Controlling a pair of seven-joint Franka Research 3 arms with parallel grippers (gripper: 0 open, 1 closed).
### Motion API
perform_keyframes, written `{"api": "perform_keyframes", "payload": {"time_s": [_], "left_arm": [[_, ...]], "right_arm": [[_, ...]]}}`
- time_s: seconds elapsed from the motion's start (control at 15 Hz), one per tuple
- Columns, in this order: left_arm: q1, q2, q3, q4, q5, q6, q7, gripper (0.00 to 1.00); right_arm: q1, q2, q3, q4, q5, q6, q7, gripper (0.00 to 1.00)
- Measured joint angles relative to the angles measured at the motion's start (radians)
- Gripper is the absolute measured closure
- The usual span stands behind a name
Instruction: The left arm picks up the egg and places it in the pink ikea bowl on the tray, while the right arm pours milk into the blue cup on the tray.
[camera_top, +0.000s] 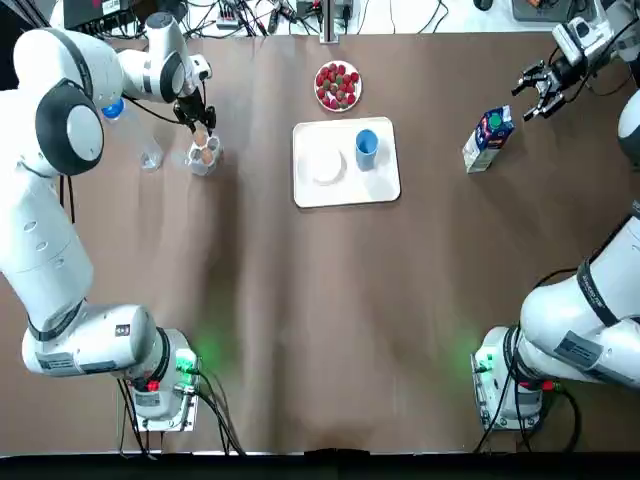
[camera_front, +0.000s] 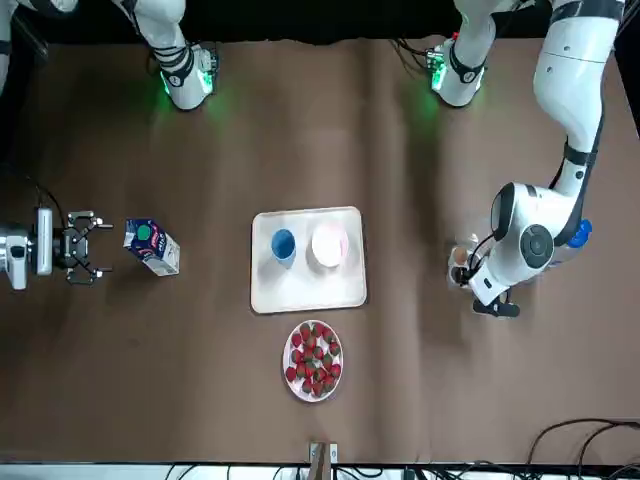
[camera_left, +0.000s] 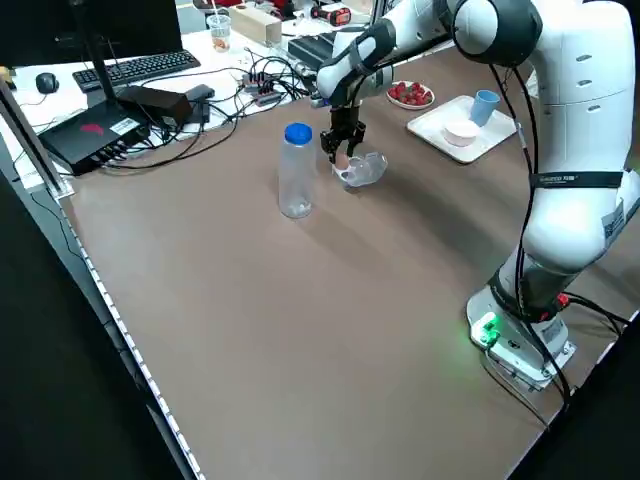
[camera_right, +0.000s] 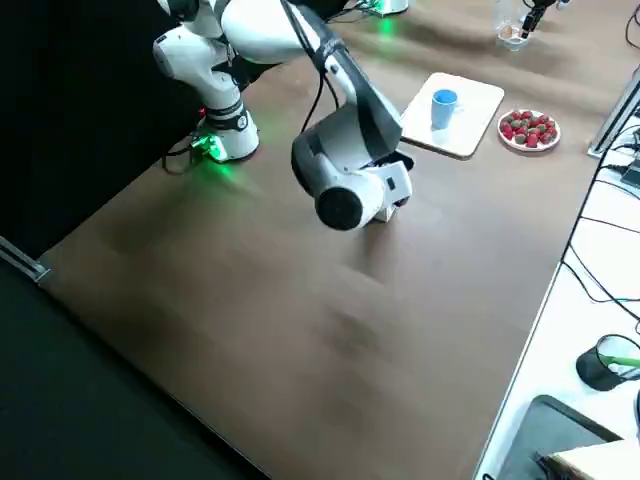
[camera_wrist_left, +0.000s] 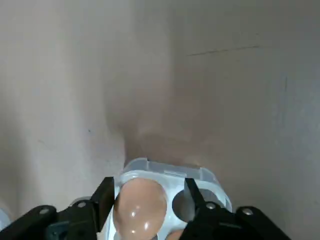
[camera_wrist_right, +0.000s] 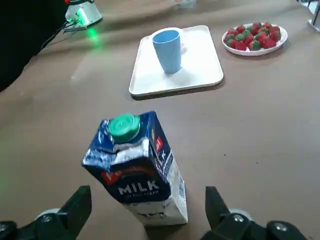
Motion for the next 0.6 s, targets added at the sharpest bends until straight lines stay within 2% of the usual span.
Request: {"api": "perform_keyframes", "payload": {"time_s": [0.13, 0.6], "left_arm": [[0.0, -0.001, 0.0, 0.0, 0.001, 0.0, 0.0, 0.4], [0.0, -0.005, -0.001, -0.001, 0.001, -0.029, 0.0, 0.4]], "right_arm": [[-0.01, 0.023, 0.0, 0.002, 0.016, 0.0, -0.077, 0.0], [-0.062, 0.128, 0.0, 0.004, 0.102, -0.003, -0.258, 0.0]]}}
